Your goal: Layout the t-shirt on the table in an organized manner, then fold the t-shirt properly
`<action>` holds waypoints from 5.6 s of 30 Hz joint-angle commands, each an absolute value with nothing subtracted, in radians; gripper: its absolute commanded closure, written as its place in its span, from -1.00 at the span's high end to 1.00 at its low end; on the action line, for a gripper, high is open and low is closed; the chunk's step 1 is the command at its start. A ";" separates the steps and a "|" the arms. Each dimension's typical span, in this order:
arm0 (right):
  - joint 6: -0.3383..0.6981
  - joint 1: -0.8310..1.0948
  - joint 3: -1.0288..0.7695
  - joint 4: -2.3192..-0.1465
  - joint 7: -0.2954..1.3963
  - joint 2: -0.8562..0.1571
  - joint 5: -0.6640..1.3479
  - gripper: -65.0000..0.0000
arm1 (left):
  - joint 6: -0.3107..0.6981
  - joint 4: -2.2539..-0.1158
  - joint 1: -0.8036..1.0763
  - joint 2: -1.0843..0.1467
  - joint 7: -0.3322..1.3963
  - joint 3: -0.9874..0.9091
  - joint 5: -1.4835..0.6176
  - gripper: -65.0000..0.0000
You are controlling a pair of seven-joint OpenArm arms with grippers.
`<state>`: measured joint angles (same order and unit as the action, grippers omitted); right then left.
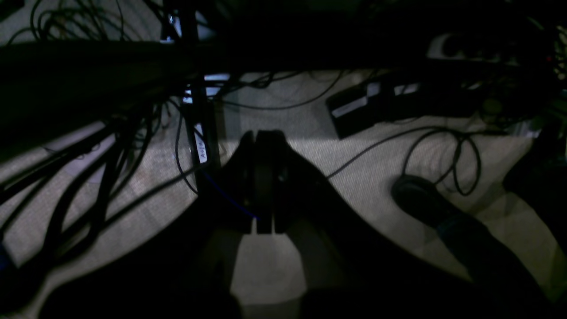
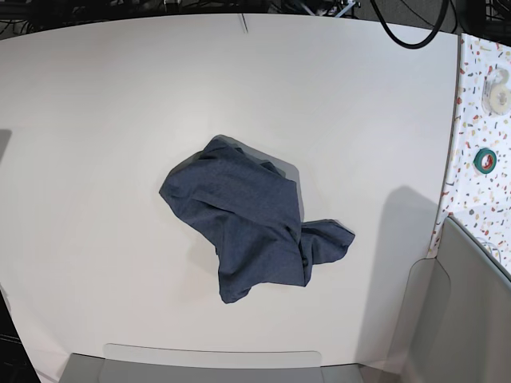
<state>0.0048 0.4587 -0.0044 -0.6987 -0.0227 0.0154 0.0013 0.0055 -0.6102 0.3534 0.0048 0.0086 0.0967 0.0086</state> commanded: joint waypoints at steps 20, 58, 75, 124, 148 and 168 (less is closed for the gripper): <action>-0.002 0.881 -0.091 -1.245 -0.036 -0.041 -0.002 -0.99 | 0.008 -1.196 0.753 -0.114 0.062 0.102 -0.001 -1.00; -0.005 0.737 -0.094 -1.982 0.056 0.024 -0.214 -0.98 | 0.010 -2.046 0.783 -0.228 0.137 0.101 -0.002 -1.00; -0.004 0.101 -0.088 -1.982 0.562 0.070 -0.209 -0.51 | 0.010 -2.046 0.426 -0.223 0.303 0.203 -0.002 -0.60; 0.050 -0.131 -0.082 -1.394 0.636 0.053 0.315 -0.89 | 0.010 -2.038 0.320 -0.160 0.633 0.280 -0.002 -0.30; 0.127 -0.170 0.727 -1.848 0.661 0.047 0.308 -1.00 | 0.010 -2.043 0.364 -0.101 0.588 0.022 -0.002 -0.30; 0.122 -0.165 0.745 -2.055 0.650 -0.021 0.309 -1.00 | 0.010 -2.040 0.387 -0.096 0.573 -0.136 -0.002 -0.30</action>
